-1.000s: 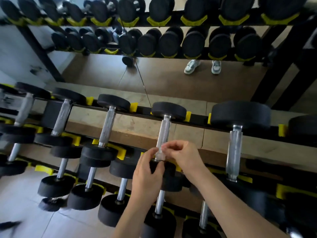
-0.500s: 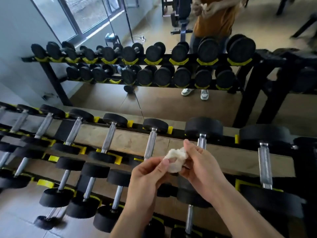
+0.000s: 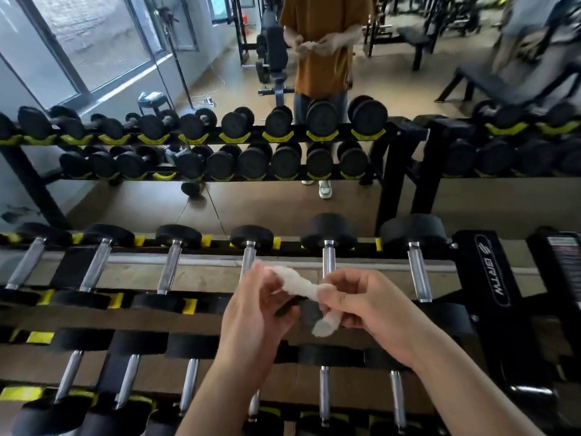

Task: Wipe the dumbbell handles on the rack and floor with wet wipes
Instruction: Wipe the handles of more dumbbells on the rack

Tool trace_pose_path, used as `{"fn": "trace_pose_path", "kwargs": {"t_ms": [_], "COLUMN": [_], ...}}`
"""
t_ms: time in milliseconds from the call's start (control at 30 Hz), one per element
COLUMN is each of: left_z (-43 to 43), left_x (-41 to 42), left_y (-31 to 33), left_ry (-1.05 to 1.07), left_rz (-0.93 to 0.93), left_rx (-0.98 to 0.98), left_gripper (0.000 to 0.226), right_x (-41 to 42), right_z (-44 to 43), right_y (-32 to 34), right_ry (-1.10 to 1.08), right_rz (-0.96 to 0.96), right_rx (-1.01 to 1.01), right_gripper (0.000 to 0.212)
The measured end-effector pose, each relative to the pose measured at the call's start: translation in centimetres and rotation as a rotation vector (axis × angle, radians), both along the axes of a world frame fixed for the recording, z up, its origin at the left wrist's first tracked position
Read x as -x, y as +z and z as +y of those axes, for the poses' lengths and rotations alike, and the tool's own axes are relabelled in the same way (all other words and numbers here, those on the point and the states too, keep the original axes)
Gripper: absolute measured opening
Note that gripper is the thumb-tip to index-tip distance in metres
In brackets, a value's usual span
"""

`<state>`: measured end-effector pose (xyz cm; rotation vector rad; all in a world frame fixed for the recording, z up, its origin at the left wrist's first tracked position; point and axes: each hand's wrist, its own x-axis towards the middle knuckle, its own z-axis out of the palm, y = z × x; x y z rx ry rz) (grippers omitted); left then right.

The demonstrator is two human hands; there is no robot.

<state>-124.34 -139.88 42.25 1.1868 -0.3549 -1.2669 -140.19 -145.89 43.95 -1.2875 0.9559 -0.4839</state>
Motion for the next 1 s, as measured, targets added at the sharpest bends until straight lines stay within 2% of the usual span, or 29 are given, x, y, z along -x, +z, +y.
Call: {"fn": "trace_pose_path", "kwargs": {"t_ms": [100,167,267,367,467,533,567,633,700,733,800,867,933,1000], "left_z": [2.3,3.4,4.9,6.6,8.2,8.7,8.7,8.2,7.8,7.7,7.2,6.1,5.0,3.6], "left_x": [0.5,0.5,0.0,-0.6,-1.4,-2.0,-2.2,-2.5,-2.4,-2.3,-1.8,-0.5,0.9,1.8], "left_y": [0.0,-0.3,-0.6,-0.5,-1.3,-1.7,-1.8,-2.5,-2.6,-2.4,-1.8,-0.9,-1.0,-1.1], "left_ry": [-0.171,-0.155,-0.115,-0.149,-0.231,-0.348,-0.42,-0.495,-0.396,-0.293,-0.157,-0.246,-0.333,-0.308], "left_rz": [-0.102,-0.101,0.042,0.051,-0.159,-0.303,-0.405,-0.757,-1.035,-1.058,-0.91,-0.69,-0.588,-0.444], "left_rx": [0.072,0.102,0.125,0.128,0.076,0.065,0.063,0.007,-0.012,0.04,0.2,0.309,0.351,0.321], "left_gripper": [0.04,0.035,0.025,0.025,0.042,0.054,0.055,0.051,0.056,0.059,0.042,0.021,0.028,0.031], "right_x": [-0.7,-1.0,-0.9,-0.5,-0.2,-0.2,-0.2,-0.2,-0.1,0.0,0.1,0.3,0.6,1.0], "right_z": [2.6,4.1,5.6,6.3,6.8,6.9,6.9,6.9,6.7,6.6,6.2,5.7,4.8,3.5], "right_y": [0.6,0.6,0.4,0.7,1.0,1.0,1.0,0.9,0.8,0.9,0.9,0.8,0.5,0.2], "right_ry": [0.034,-0.036,-0.223,-0.361,-0.429,-0.412,-0.394,-0.358,-0.312,-0.281,-0.216,-0.156,-0.123,-0.114], "right_rz": [0.056,0.065,-0.161,-0.423,-0.58,-0.59,-0.583,-0.543,-0.451,-0.399,-0.326,-0.313,-0.328,-0.334], "right_rx": [0.145,0.199,-0.021,-0.248,-0.323,-0.31,-0.301,-0.267,-0.179,-0.131,-0.059,-0.038,-0.055,-0.083], "right_gripper": [0.012,0.01,0.008,0.006,0.011,0.012,0.009,0.003,0.004,0.006,0.012,0.02,0.028,0.032]}}
